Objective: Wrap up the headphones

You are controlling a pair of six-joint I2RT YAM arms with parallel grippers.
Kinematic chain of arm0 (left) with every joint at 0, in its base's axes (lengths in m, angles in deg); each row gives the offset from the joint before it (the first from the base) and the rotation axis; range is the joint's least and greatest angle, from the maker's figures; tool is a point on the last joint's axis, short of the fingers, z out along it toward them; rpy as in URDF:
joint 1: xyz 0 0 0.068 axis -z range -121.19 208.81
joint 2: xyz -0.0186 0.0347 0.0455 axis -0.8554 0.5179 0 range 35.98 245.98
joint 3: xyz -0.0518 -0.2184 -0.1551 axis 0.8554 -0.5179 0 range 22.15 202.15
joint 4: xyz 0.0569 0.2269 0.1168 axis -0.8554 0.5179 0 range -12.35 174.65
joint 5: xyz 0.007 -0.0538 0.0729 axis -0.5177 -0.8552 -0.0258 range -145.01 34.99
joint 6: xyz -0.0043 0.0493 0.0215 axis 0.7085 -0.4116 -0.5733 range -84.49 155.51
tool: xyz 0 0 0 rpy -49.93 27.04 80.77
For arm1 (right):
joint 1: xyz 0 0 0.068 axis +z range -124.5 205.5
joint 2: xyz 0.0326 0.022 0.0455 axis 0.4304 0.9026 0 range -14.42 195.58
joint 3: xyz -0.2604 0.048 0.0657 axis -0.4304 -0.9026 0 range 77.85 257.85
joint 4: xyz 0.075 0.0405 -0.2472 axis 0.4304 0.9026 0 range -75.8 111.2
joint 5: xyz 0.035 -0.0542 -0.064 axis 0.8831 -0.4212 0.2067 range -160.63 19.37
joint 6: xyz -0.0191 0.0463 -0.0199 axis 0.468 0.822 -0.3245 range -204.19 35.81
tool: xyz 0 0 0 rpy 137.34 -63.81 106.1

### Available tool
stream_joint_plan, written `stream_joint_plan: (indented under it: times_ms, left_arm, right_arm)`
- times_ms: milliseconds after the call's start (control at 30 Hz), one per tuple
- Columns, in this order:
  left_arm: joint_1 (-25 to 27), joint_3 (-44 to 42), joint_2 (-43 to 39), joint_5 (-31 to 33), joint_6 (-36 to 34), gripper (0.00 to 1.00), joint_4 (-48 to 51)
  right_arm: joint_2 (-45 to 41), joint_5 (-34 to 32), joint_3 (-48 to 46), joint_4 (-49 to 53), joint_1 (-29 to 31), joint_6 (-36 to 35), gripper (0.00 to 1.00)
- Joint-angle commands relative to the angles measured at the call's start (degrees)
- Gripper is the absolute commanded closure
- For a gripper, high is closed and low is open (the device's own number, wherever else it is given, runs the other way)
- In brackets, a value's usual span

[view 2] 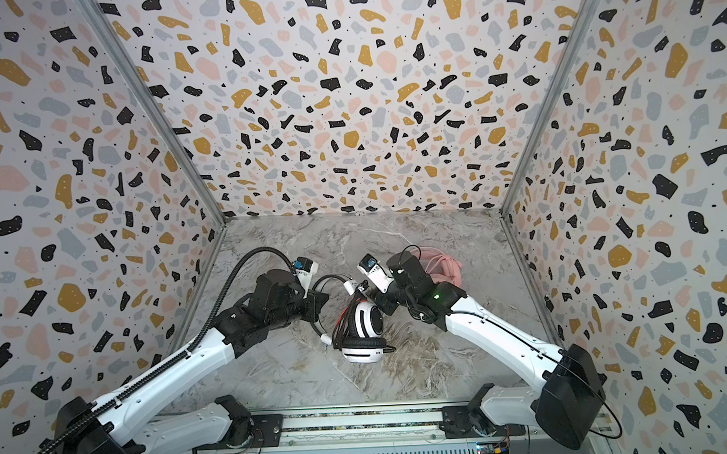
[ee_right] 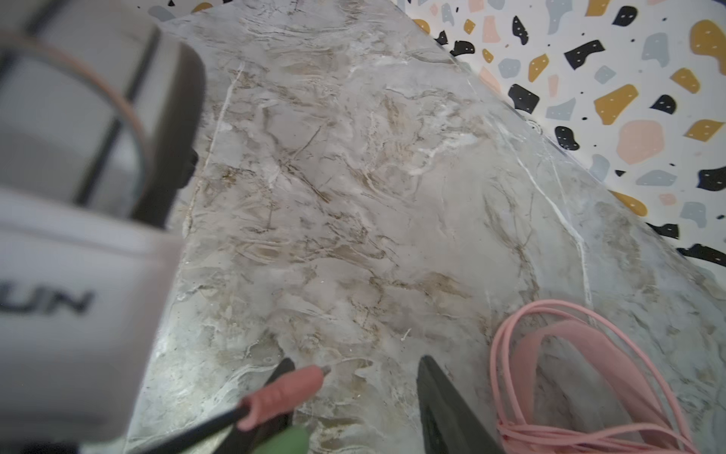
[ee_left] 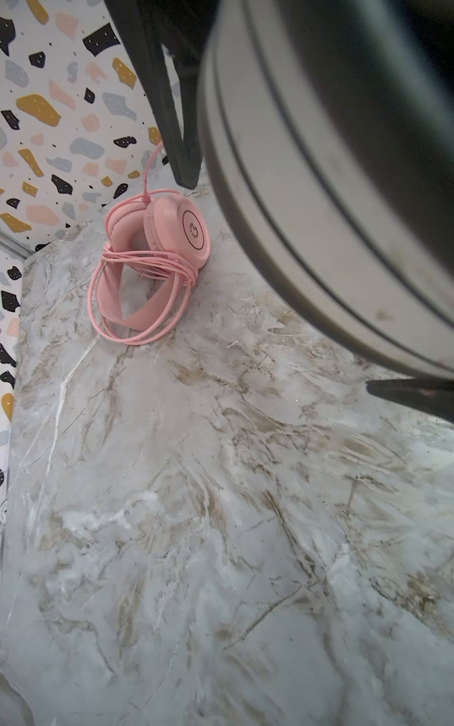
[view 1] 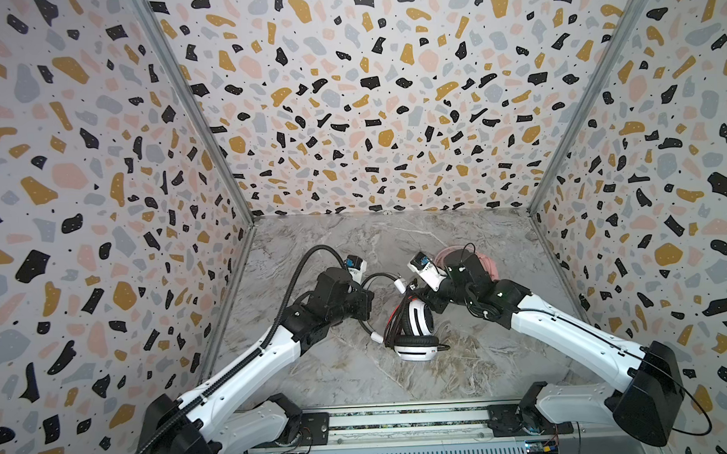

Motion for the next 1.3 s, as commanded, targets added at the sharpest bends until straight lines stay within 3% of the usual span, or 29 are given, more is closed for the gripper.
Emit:
stream_joint_plan:
  times_ms: [0,100,367,667,800,1067,1267]
  left_arm:
    - [-2.5,3.1,-0.1,-2.8,4.5,1.0,-5.2]
    - [-5.8,3.3,1.3,-5.7,6.0,1.0,-5.1]
    - [-17.1,5.5,8.4,-3.1,7.9,1.0,2.9]
    - [-25.5,8.5,21.9,9.4,11.4,1.0,-2.8]
    - [-29.3,14.7,32.3,9.1,16.4,1.0,-4.4]
    - [-33.4,33.2,53.2,9.1,19.5,1.0,-1.4]
    - [-36.0,39.8,60.5,8.6,23.2,1.0,-1.2]
  right_arm:
    - [-2.9,-2.6,-1.7,-2.1,-0.1,2.6,0.46]
    - [-3.6,-4.1,-3.0,-3.2,-1.0,4.3,0.44]
    - [-0.2,-6.3,-3.6,-2.5,-5.9,10.0,0.43]
    - [-0.2,-4.5,-7.7,-0.8,-7.6,14.9,0.43]
    - [-2.4,-2.7,-10.0,-2.2,-7.7,16.0,0.43]
    - [-4.3,-1.5,-10.4,-1.7,-7.7,16.5,0.43]
    - [-6.0,-0.6,-11.6,-1.7,-7.6,17.3,0.42]
